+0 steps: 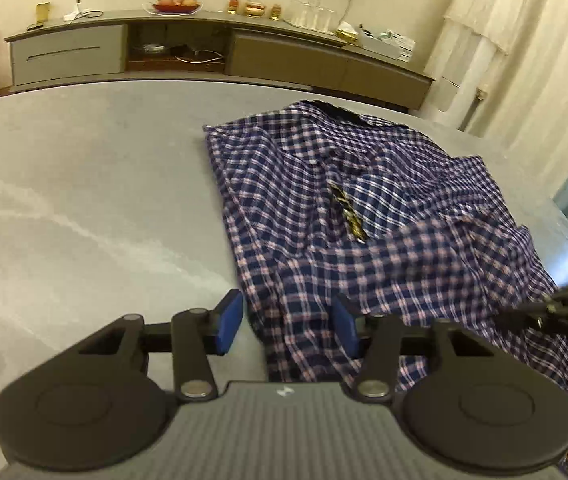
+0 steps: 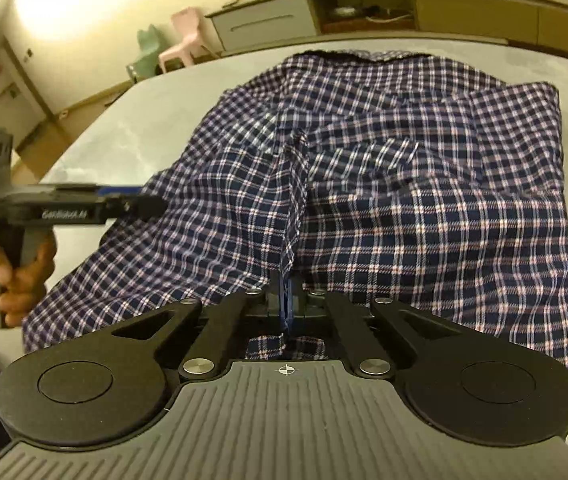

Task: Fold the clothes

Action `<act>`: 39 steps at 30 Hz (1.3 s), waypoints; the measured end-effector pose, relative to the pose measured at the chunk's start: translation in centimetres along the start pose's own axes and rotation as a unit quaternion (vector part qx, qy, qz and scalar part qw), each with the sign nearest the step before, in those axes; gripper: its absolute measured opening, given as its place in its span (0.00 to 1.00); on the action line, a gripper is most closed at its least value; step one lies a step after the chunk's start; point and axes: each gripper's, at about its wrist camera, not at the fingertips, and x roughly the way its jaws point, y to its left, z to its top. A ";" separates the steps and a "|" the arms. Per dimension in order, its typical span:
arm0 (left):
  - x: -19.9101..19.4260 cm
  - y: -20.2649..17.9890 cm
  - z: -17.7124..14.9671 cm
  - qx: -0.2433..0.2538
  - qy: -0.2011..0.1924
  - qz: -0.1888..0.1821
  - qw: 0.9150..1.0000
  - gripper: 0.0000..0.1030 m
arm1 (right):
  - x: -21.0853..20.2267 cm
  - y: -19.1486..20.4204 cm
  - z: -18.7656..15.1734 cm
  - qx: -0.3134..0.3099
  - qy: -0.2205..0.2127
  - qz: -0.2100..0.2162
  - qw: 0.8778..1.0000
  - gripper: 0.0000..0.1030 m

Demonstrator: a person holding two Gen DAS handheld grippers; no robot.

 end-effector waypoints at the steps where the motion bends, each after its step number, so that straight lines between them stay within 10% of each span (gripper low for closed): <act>1: -0.1 0.1 0.0 -0.004 -0.001 0.002 1.000 0.49 | 0.1 0.1 -0.3 -0.002 0.004 -0.002 1.000 0.00; 4: -1.1 0.0 0.1 -0.004 -0.018 0.002 1.000 0.46 | -0.1 0.5 0.2 -0.008 -0.002 -0.017 1.000 0.05; 7: -2.9 -0.4 0.0 0.006 -0.049 -0.023 0.999 0.46 | -0.7 0.9 1.2 -0.013 -0.022 -0.037 0.999 0.31; 12: -1.8 -0.8 -0.6 0.031 -0.026 0.007 0.999 0.46 | 0.1 1.1 3.3 -0.027 -0.041 -0.082 0.995 0.07; 18: -4.4 -1.5 -0.9 0.042 -0.060 0.031 0.997 0.46 | -0.1 0.6 3.6 -0.027 -0.023 -0.112 0.993 0.18; 23: -7.4 -3.8 -2.6 0.101 -0.066 -0.074 0.990 0.52 | -6.0 -0.3 0.0 -0.032 -0.042 -0.116 0.992 0.20; 26: -4.2 -4.3 -4.2 0.117 0.004 -0.012 0.993 0.44 | -6.4 -3.0 -3.7 -0.027 -0.002 -0.156 0.987 0.21; 33: -9.1 -6.6 -6.2 0.127 -0.039 -0.056 0.990 0.46 | -14.4 -2.6 -9.3 0.004 -0.053 -0.098 0.994 0.26; 39: -7.6 -8.0 -11.2 0.218 -0.011 0.027 0.975 0.51 | -15.7 -0.8 -13.8 -0.030 0.001 -0.126 0.992 0.23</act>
